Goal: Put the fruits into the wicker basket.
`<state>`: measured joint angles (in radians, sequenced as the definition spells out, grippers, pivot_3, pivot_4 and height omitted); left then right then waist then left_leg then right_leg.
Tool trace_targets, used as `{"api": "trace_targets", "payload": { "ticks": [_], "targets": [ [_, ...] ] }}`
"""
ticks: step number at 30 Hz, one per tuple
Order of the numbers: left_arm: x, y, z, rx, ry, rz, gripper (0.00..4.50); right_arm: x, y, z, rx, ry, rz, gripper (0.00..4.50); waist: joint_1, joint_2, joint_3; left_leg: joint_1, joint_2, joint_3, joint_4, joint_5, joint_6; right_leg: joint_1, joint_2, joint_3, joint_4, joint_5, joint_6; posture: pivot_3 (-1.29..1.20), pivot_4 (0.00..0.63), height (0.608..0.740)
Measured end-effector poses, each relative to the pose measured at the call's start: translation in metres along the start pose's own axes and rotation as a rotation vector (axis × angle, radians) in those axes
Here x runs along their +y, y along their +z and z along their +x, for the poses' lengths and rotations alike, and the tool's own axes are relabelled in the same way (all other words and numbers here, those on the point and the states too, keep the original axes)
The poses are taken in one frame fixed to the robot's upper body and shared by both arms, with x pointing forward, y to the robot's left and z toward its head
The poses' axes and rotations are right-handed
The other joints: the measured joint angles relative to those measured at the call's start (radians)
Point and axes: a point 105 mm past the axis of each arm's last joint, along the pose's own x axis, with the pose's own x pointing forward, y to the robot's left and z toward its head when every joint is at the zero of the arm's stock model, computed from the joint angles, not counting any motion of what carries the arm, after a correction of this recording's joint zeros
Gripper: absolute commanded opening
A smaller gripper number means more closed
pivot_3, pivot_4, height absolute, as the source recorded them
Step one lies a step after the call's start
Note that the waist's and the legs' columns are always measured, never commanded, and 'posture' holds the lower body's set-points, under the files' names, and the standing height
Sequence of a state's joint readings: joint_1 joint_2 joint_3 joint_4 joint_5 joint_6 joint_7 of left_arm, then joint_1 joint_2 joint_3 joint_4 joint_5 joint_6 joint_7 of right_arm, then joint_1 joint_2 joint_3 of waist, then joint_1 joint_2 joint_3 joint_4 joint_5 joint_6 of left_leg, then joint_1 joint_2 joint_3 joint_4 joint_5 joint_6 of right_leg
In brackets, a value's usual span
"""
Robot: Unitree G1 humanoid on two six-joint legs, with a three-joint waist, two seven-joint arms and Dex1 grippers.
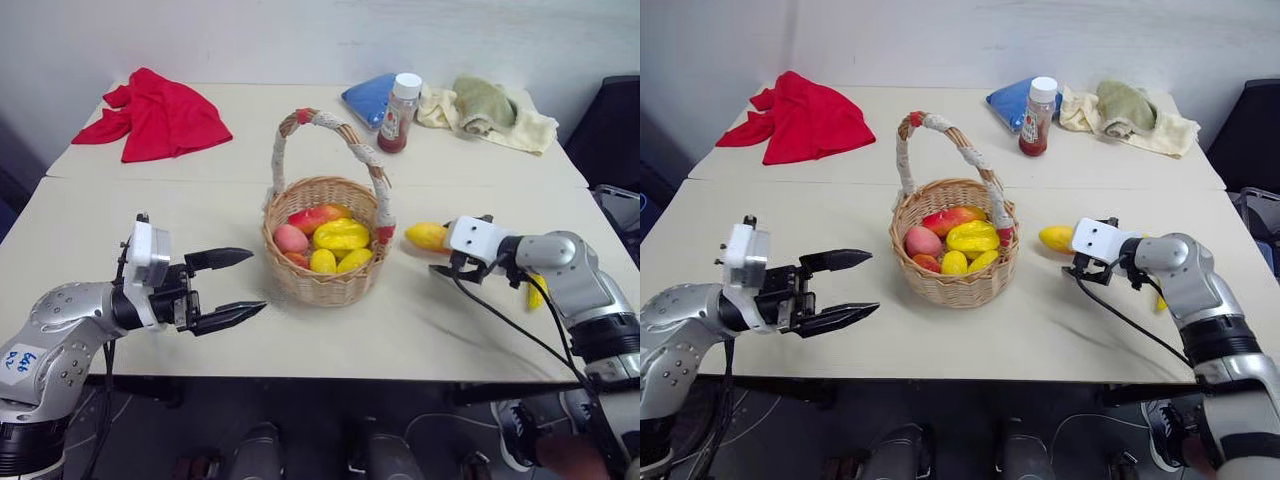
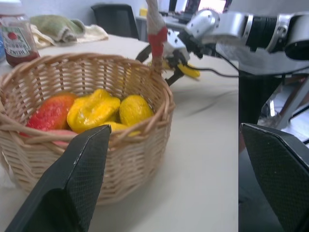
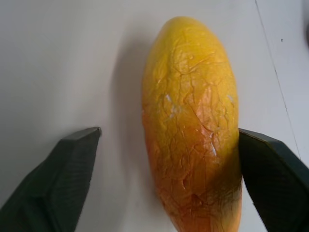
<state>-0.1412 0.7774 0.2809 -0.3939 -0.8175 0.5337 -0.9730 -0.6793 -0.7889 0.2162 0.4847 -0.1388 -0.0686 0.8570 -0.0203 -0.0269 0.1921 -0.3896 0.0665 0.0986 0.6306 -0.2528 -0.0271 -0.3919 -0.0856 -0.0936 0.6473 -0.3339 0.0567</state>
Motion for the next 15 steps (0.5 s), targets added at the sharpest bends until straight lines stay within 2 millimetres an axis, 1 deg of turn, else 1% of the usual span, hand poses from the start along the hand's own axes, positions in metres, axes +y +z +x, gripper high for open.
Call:
{"api": "trace_targets", "payload": {
  "ticks": [4,5,6,8,9,10,11,12,13,14,15],
  "targets": [
    [0.001,-0.001,0.0,0.002,0.013,-0.003,4.5,-0.005,-0.003,0.005,-0.027,-0.044,0.017,2.24,-0.007,-0.001,0.0,0.001,0.0,0.0,0.0,0.0,0.0,0.001,0.001,0.002,0.0,0.0,0.0,0.0,0.15,0.74],
    [0.001,-0.001,0.0,0.002,0.013,-0.003,4.5,-0.005,-0.003,0.005,-0.034,-0.047,0.016,2.06,-0.007,-0.001,0.0,0.001,0.001,0.0,0.0,0.0,-0.001,0.001,0.002,0.002,0.0,0.0,0.0,0.0,0.15,0.74],
    [0.001,-0.001,0.0,0.003,0.011,-0.002,4.5,-0.005,-0.004,0.004,-0.038,-0.047,0.014,1.98,-0.007,-0.001,0.0,0.001,0.001,0.001,0.0,0.0,-0.001,0.001,0.002,0.003,0.0,0.0,0.0,0.0,0.15,0.74],
    [0.001,-0.001,0.001,0.004,0.004,-0.003,4.5,-0.006,-0.004,0.001,-0.043,-0.035,0.021,1.97,-0.006,-0.001,0.0,0.001,0.001,0.001,0.0,0.0,-0.001,0.001,0.002,0.004,0.0,0.0,0.0,0.0,0.15,0.74],
    [0.001,-0.001,0.001,0.002,0.0,-0.002,4.5,-0.005,-0.006,-0.003,-0.041,-0.014,0.047,1.97,-0.004,-0.001,0.0,0.001,0.001,0.0,0.0,0.0,0.0,0.0,0.002,0.004,0.0,0.0,0.0,0.0,0.15,0.74],
    [0.001,0.001,0.002,-0.005,-0.002,-0.001,4.5,-0.001,-0.008,-0.014,-0.04,0.041,0.106,1.97,0.003,-0.001,0.0,0.0,0.001,0.0,0.0,-0.001,0.0,0.0,0.002,0.004,-0.001,0.0,0.0,0.0,0.15,0.74],
    [0.002,0.003,0.001,-0.012,0.0,-0.001,4.5,0.006,-0.011,-0.026,-0.038,0.11,0.151,1.97,0.011,0.0,0.0,0.0,0.001,-0.001,-0.001,-0.002,0.001,0.0,0.002,0.004,-0.001,0.0,0.0,0.0,0.15,0.74],
    [0.003,0.006,-0.002,-0.02,0.008,-0.001,4.5,0.019,-0.009,-0.043,-0.044,0.213,0.201,1.97,0.021,0.0,0.0,-0.001,0.001,-0.002,-0.001,-0.003,0.003,0.0,0.003,0.003,-0.002,0.0,0.0,0.0,0.15,0.74],
    [0.005,0.008,-0.005,-0.021,0.021,-0.001,4.5,0.037,-0.004,-0.057,-0.061,0.336,0.244,1.97,0.024,0.0,0.0,-0.001,0.002,-0.003,-0.001,-0.006,0.005,0.0,0.003,0.003,-0.002,0.0,-0.001,0.0,0.15,0.74],
    [0.006,0.009,-0.009,-0.019,0.036,0.0,4.5,0.057,0.007,-0.069,-0.09,0.461,0.285,1.97,0.023,0.0,0.0,-0.001,0.003,-0.002,-0.001,-0.008,0.005,0.0,0.004,0.003,-0.003,-0.001,-0.001,0.0,0.15,0.74],
    [0.007,0.011,-0.012,-0.015,0.041,0.004,4.5,0.073,0.023,-0.076,-0.136,0.565,0.332,1.97,0.019,0.0,0.0,-0.001,0.004,-0.001,0.0,-0.008,0.005,0.0,0.004,0.003,-0.003,-0.001,-0.001,0.0,0.15,0.74]
  ]
}}
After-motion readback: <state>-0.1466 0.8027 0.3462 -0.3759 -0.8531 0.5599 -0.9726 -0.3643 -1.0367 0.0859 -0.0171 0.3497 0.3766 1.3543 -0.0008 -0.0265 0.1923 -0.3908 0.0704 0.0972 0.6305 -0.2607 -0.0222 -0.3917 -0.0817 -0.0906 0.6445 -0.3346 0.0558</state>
